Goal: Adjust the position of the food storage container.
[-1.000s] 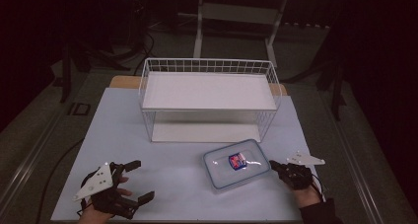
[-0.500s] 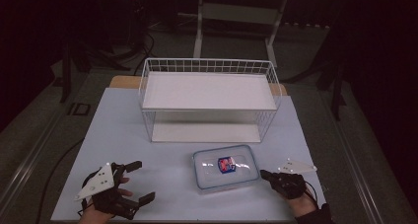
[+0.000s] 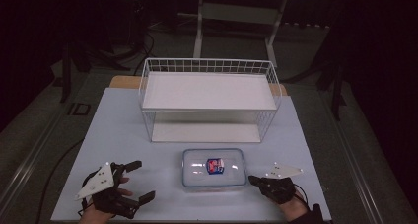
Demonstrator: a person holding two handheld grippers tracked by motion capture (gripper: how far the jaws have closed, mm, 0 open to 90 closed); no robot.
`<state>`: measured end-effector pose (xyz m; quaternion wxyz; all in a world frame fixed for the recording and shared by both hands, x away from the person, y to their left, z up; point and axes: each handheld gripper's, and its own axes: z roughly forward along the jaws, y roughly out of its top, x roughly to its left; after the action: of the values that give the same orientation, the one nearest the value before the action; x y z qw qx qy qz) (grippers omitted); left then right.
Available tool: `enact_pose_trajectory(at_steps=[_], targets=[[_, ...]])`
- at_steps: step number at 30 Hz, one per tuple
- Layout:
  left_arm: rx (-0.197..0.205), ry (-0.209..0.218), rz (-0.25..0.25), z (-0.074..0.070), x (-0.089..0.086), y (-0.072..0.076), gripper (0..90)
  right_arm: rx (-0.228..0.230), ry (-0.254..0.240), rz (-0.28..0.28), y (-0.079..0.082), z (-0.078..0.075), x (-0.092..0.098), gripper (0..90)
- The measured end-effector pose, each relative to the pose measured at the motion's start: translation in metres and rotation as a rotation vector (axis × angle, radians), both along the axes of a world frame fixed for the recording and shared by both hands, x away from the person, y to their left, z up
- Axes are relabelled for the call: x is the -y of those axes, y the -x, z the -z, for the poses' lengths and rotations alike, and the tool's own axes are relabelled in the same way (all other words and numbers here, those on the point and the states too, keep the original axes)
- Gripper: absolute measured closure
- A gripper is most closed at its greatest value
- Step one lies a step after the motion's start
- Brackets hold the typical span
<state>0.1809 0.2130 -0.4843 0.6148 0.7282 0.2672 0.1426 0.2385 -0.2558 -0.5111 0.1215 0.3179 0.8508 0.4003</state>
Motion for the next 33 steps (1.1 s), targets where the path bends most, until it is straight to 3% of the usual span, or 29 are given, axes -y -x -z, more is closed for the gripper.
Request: enact_pose_trajectory(at_steps=[12,33], targets=[[-0.011,0.001,0.009,0.001,0.002,0.000,0.0,-0.007,0.032,-0.052,-0.007,0.004,-0.023,90.0],[-0.017,-0.005,0.022,0.002,0.004,0.000,0.0,0.012,0.029,-0.042,-0.038,0.005,-0.046,90.0]])
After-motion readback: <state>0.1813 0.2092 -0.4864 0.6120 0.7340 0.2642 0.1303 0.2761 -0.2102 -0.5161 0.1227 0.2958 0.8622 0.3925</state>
